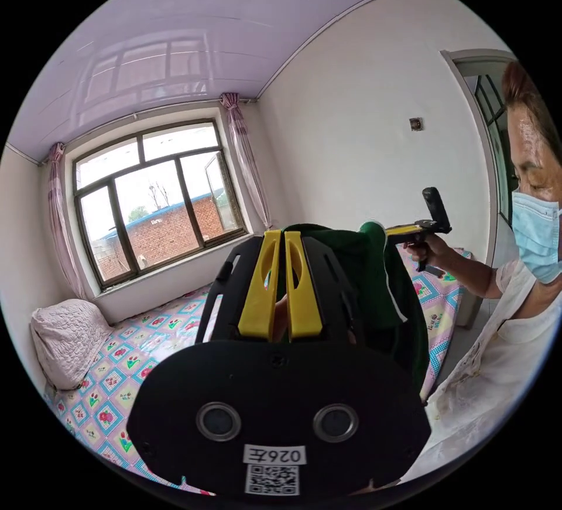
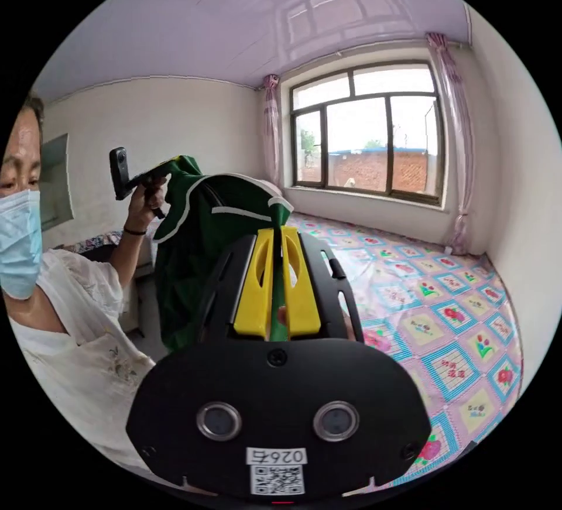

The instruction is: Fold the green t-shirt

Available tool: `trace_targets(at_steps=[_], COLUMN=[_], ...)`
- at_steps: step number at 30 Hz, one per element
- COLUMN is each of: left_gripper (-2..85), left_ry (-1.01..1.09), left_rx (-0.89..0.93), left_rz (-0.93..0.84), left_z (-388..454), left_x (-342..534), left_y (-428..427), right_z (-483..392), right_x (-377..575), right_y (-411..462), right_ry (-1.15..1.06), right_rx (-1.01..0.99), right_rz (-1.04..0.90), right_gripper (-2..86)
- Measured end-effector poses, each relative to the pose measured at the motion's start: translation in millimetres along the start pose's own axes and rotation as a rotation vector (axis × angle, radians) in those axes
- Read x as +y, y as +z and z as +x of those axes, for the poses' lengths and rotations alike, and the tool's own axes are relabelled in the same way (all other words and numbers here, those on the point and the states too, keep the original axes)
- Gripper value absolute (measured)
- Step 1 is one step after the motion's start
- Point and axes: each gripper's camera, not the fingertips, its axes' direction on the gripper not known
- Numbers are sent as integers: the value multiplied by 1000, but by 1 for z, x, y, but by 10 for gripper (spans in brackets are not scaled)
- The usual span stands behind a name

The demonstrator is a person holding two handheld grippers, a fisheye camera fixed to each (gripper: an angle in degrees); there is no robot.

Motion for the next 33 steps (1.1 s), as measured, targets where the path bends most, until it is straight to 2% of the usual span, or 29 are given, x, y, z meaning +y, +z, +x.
trace_targets(at_steps=[4, 9, 14, 19, 22, 28, 33], left_gripper=[-6, -5, -5, -6, -6, -5, -5], left_ry=[35, 125, 170, 125, 109, 125, 114], left_rx=[11, -6, -48, -43, -43, -24, -4], left_rz=[10, -27, -39, 22, 80, 162, 103], left_z=[21, 51, 61, 47, 42, 24, -7], left_x=[-20, -48, -66, -73, -76, -93, -92], left_y=[-9, -6, -16, -56, -87, -125, -86], right_z=[22, 16, -11, -104, -152, -194, -167], right_x=[45, 77, 69, 18, -14, -83, -127], right_y=[2, 5, -46, -111, -133, -157, -125], right_ry=[186, 266, 234, -55, -192, -342, -369], right_rx=[-197, -215, -12, 336, 474, 628, 733], right_rz=[67, 115, 292, 446, 510, 545, 453], right_gripper=[-14, -16, -16, -15, -15, -14, -15])
